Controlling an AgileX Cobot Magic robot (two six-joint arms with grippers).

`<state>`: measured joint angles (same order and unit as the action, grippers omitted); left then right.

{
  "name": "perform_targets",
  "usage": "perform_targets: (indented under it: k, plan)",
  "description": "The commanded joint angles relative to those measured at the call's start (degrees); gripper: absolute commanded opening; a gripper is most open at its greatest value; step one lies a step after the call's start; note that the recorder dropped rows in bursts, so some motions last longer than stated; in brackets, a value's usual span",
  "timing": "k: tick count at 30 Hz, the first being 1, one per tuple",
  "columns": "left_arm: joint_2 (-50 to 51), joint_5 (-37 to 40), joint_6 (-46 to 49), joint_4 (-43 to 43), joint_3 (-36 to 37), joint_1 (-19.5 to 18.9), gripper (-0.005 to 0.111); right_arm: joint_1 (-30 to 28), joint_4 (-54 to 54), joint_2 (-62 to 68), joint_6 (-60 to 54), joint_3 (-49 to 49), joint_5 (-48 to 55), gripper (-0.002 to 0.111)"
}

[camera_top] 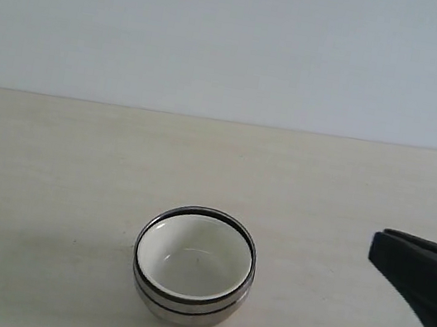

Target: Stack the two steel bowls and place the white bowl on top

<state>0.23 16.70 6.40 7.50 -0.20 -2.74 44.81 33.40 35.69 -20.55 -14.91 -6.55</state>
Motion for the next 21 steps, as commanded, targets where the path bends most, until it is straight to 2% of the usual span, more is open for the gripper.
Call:
perform_targets:
  k: [1, 4, 7, 14, 19, 21]
  plan:
    - [-0.2, -0.4, -0.5, 0.4, 0.2, -0.1, 0.004, -12.9, -0.1, -6.3, -1.9, 2.6, 6.5, 0.0]
    - [-0.2, -0.4, -0.5, 0.4, 0.2, -0.1, 0.004, -21.2, -0.1, -11.9, -1.9, 5.8, 4.5, 0.0]
    - [-0.2, -0.4, -0.5, 0.4, 0.2, -0.1, 0.004, -26.5, -0.1, -18.6, -1.9, 9.0, 3.0, 0.0]
    - [-0.2, -0.4, -0.5, 0.4, 0.2, -0.1, 0.004, -32.4, 0.3, -35.3, -2.0, 14.9, 4.5, 0.0]
    - [-0.2, -0.4, -0.5, 0.4, 0.2, -0.1, 0.004, -38.0, 0.3, -35.7, -3.1, 14.9, 8.5, 0.0]
    - [-0.2, -0.4, -0.5, 0.4, 0.2, -0.1, 0.004, -38.5, 0.3, -35.7, -4.1, 14.9, 9.7, 0.0]
